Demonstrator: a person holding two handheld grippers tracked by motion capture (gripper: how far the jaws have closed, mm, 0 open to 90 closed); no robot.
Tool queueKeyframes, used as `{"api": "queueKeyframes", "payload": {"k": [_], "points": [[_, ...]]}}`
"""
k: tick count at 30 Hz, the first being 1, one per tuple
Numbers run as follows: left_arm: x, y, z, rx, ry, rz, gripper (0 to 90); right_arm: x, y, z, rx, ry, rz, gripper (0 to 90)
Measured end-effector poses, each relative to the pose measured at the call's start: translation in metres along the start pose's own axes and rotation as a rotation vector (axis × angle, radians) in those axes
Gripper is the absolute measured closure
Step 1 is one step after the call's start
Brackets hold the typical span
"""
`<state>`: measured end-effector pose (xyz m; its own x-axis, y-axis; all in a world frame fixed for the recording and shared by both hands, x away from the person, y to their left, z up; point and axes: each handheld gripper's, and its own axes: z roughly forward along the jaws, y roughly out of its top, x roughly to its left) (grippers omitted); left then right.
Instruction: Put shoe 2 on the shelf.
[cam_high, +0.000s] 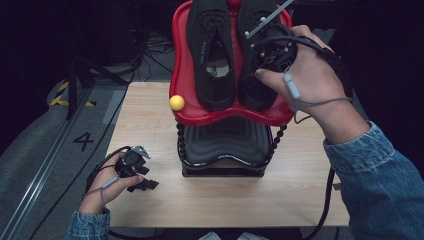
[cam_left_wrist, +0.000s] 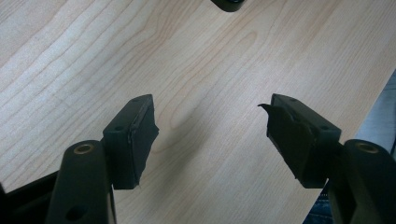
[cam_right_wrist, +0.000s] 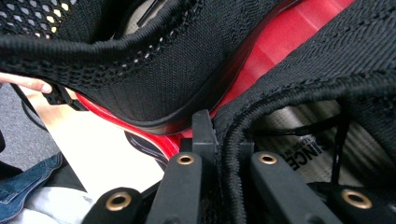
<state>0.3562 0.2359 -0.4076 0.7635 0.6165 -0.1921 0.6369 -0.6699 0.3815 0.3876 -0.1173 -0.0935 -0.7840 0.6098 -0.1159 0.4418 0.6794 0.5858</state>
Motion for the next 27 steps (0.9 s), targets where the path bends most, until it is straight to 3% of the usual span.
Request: {"api": "queueKeyframes", "payload": {"k": [9, 14, 20, 27], "points": [[0.000, -0.001, 0.000, 0.001, 0.005, 0.005, 33.4, 0.002, 0.002, 0.003, -0.013, -0.013, -0.006, 85.6], [0.000, -0.004, -0.001, 0.006, -0.004, -0.014, 33.4, 0.002, 0.001, 0.000, -0.014, 0.005, -0.006, 77.6], [0.000, -0.009, -0.003, 0.001, 0.007, -0.021, 33.4, 0.005, -0.001, -0.018, -0.056, 0.028, -0.005, 62.7], [-0.001, -0.014, -0.002, 0.008, 0.010, -0.035, 33.4, 0.006, -0.008, -0.052, -0.139, 0.031, -0.026, 57.1]]}}
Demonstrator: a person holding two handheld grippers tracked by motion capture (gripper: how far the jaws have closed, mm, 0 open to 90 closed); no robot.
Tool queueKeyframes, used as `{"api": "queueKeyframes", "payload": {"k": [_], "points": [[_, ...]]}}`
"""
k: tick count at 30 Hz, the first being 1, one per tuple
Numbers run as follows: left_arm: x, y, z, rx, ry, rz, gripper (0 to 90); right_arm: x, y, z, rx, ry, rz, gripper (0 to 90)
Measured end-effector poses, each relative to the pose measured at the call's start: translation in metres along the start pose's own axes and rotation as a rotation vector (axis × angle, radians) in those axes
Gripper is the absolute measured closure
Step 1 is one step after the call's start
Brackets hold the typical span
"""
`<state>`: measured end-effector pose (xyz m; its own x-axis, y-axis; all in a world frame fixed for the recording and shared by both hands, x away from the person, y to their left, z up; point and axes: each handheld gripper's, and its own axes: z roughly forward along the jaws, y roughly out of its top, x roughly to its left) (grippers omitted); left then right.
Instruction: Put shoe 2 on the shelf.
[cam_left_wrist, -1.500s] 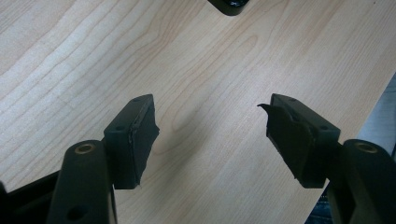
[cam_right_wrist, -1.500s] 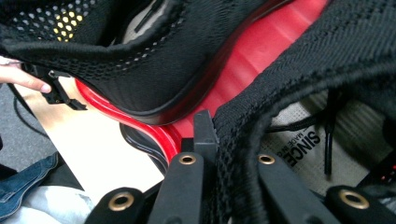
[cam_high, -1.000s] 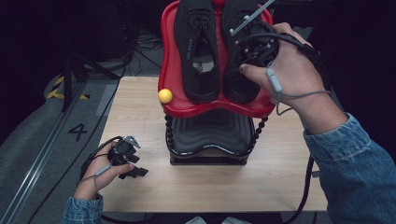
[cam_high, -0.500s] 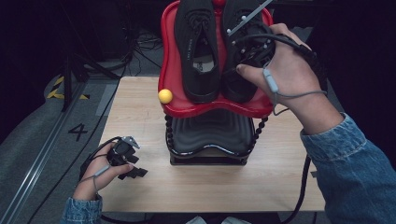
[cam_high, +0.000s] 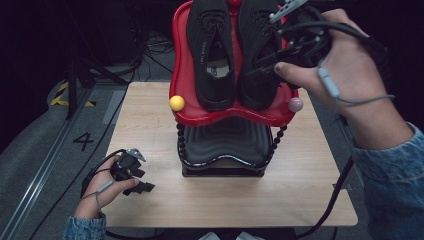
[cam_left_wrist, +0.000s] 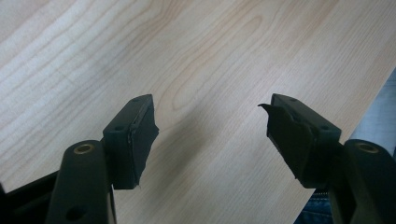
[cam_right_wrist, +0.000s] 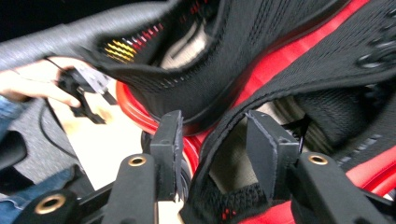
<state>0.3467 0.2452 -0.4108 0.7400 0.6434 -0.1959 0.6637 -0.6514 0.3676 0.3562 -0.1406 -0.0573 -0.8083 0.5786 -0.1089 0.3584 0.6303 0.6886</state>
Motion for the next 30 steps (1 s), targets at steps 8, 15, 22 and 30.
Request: {"api": "queueKeyframes", "payload": {"k": [8, 15, 22, 30], "points": [[0.000, 0.002, 0.001, 0.000, -0.001, 0.009, 33.5, -0.003, -0.011, -0.028, -0.033, 0.000, -0.016, 56.5], [0.002, 0.003, 0.001, -0.001, -0.003, 0.005, 33.4, -0.013, -0.031, -0.048, -0.058, -0.008, -0.017, 54.7], [0.002, 0.006, 0.003, 0.004, -0.011, 0.003, 33.3, -0.025, -0.060, -0.061, -0.055, -0.037, -0.003, 54.3], [0.003, 0.004, 0.002, -0.003, -0.005, 0.000, 33.2, -0.043, -0.087, -0.067, -0.030, -0.044, 0.037, 54.3]]}}
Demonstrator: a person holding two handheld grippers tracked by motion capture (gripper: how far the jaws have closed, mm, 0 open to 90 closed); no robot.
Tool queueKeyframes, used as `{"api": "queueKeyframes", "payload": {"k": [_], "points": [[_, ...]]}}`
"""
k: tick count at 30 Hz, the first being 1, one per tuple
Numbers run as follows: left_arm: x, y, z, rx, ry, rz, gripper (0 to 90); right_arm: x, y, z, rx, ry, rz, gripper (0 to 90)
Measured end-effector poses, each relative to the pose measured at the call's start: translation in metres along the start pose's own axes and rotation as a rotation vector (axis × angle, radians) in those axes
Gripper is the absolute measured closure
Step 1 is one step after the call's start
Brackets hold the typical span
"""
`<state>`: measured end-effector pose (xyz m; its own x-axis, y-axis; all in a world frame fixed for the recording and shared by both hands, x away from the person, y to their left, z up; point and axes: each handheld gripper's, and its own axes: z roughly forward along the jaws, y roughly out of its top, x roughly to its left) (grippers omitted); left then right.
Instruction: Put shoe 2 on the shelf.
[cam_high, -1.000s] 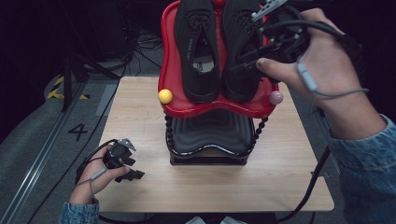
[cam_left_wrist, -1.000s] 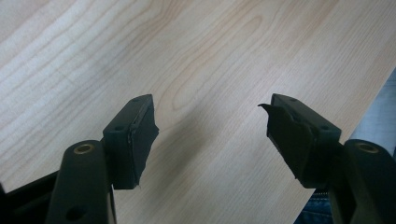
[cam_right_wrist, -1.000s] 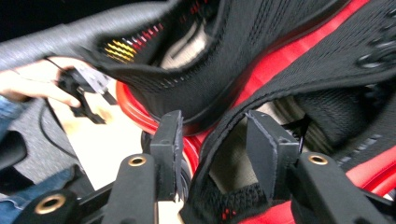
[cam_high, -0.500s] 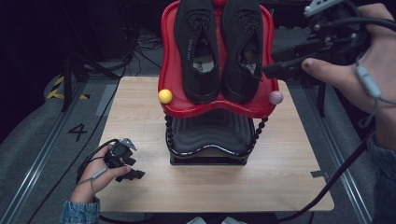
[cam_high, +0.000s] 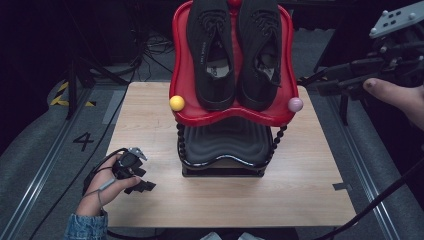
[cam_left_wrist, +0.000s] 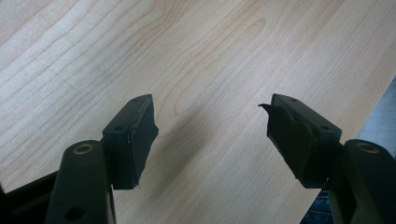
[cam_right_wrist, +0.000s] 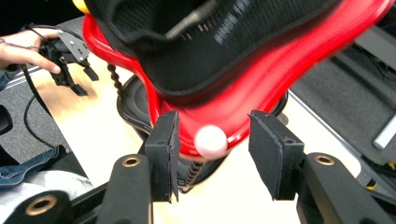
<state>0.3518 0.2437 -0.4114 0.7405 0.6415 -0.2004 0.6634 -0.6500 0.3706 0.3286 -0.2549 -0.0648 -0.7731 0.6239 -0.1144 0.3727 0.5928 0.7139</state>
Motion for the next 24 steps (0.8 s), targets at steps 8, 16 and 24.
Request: {"api": "queueKeyframes", "payload": {"k": [8, 16, 24], "points": [[0.002, -0.002, -0.001, 0.014, 0.013, -0.019, 32.9, -0.019, -0.031, 0.002, 0.012, -0.008, 0.040, 52.5], [0.003, -0.006, -0.001, 0.019, 0.030, -0.034, 32.5, -0.039, -0.071, 0.020, 0.038, -0.010, 0.077, 50.6], [0.002, -0.009, -0.003, 0.011, 0.042, -0.037, 32.6, -0.052, -0.104, 0.049, 0.069, 0.002, 0.097, 49.1]]}}
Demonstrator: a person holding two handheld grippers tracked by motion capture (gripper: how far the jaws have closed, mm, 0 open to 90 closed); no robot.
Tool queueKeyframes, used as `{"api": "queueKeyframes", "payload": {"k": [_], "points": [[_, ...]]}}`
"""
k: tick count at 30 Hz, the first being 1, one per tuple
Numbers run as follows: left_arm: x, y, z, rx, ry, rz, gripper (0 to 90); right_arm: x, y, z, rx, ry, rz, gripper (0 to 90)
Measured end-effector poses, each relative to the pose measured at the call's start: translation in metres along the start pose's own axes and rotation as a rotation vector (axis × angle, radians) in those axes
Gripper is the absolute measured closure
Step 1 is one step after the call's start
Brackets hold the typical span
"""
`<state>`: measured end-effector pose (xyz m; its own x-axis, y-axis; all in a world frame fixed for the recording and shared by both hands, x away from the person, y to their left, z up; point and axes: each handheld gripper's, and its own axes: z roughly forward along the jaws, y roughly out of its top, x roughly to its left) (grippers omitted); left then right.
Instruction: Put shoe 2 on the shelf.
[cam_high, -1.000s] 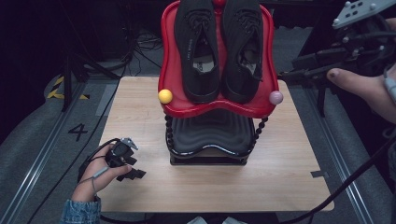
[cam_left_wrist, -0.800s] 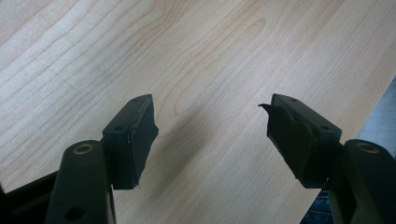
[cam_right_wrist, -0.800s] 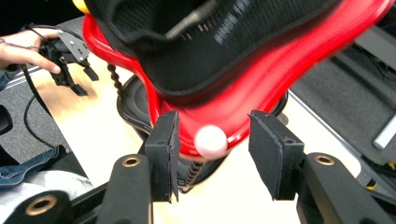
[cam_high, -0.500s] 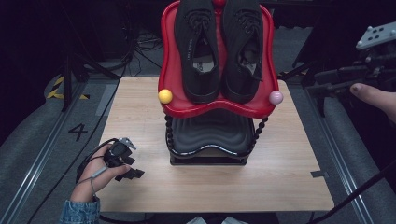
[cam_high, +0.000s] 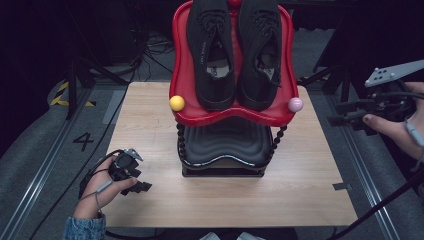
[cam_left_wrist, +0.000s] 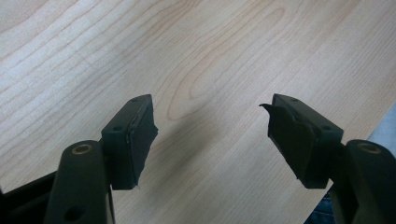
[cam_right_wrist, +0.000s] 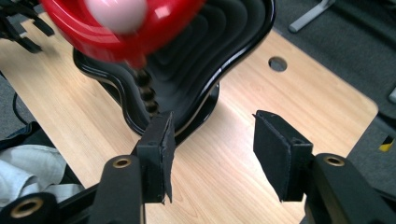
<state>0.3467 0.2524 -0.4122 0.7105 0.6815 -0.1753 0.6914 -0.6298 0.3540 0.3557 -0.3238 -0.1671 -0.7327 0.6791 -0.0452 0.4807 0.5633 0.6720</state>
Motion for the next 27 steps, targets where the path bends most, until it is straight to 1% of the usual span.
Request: {"api": "queueKeyframes", "payload": {"k": [1, 2, 3, 4, 5, 6, 7, 8, 9, 10, 11, 12, 15, 16, 18, 20, 22, 24, 26, 27], "points": [[0.000, -0.001, 0.000, -0.004, -0.002, -0.005, 32.6, -0.002, -0.005, 0.005, 0.005, 0.003, 0.005, 48.7], [0.000, -0.002, -0.001, -0.003, 0.008, -0.004, 32.6, -0.003, -0.011, 0.011, 0.010, 0.009, 0.012, 48.5], [0.000, -0.002, -0.001, -0.003, 0.008, -0.004, 32.6, -0.003, -0.011, 0.011, 0.010, 0.009, 0.012, 48.5], [0.000, -0.004, -0.002, -0.003, 0.007, -0.009, 32.5, -0.006, -0.020, 0.021, 0.019, 0.015, 0.015, 48.5], [0.000, -0.004, -0.002, -0.003, 0.007, -0.009, 32.5, -0.006, -0.020, 0.021, 0.019, 0.015, 0.015, 48.5], [0.000, -0.006, -0.002, -0.003, 0.005, -0.012, 32.5, -0.007, -0.027, 0.029, 0.034, 0.016, 0.017, 48.3], [0.000, -0.006, -0.002, -0.003, 0.005, -0.012, 32.5, -0.007, -0.027, 0.029, 0.034, 0.016, 0.017, 48.3], [-0.001, -0.007, -0.002, -0.001, 0.004, -0.019, 32.5, -0.008, -0.035, 0.039, 0.047, 0.021, 0.020, 48.3], [-0.001, -0.007, -0.002, -0.001, 0.004, -0.019, 32.5, -0.008, -0.039, 0.043, 0.057, 0.025, 0.026, 48.0], [-0.001, -0.008, -0.003, 0.002, 0.005, -0.023, 32.5, -0.008, -0.039, 0.043, 0.057, 0.025, 0.026, 48.0], [-0.001, -0.009, -0.003, -0.003, 0.004, -0.019, 32.5, -0.008, -0.045, 0.051, 0.069, 0.026, 0.026, 47.6], [-0.001, -0.010, -0.003, -0.004, 0.012, -0.016, 32.5, -0.008, -0.047, 0.054, 0.071, 0.025, 0.027, 47.4], [-0.001, -0.011, -0.003, -0.007, 0.007, -0.025, 32.5, -0.008, -0.057, 0.067, 0.077, 0.034, 0.020, 47.0], [-0.001, -0.012, -0.003, -0.006, 0.012, -0.024, 32.5, -0.008, -0.061, 0.073, 0.079, 0.040, 0.021, 47.0], [-0.002, -0.013, -0.003, 0.003, 0.006, -0.037, 32.5, -0.009, -0.067, 0.081, 0.082, 0.041, 0.021, 47.0], [-0.001, -0.012, -0.003, 0.002, 0.007, -0.036, 32.5, -0.009, -0.074, 0.090, 0.092, 0.041, 0.025, 46.8], [-0.001, -0.012, -0.003, -0.007, 0.012, -0.022, 32.5, -0.010, -0.082, 0.098, 0.091, 0.048, 0.030, 46.4], [-0.001, -0.011, -0.003, -0.004, 0.009, -0.021, 32.5, -0.011, -0.090, 0.105, 0.087, 0.054, 0.036, 45.9], [-0.001, -0.011, -0.003, -0.003, 0.010, -0.021, 32.4, -0.012, -0.099, 0.113, 0.079, 0.051, 0.031, 45.2], [-0.001, -0.011, -0.003, -0.003, 0.010, -0.020, 32.4, -0.012, -0.105, 0.119, 0.076, 0.052, 0.039, 44.8]]}}
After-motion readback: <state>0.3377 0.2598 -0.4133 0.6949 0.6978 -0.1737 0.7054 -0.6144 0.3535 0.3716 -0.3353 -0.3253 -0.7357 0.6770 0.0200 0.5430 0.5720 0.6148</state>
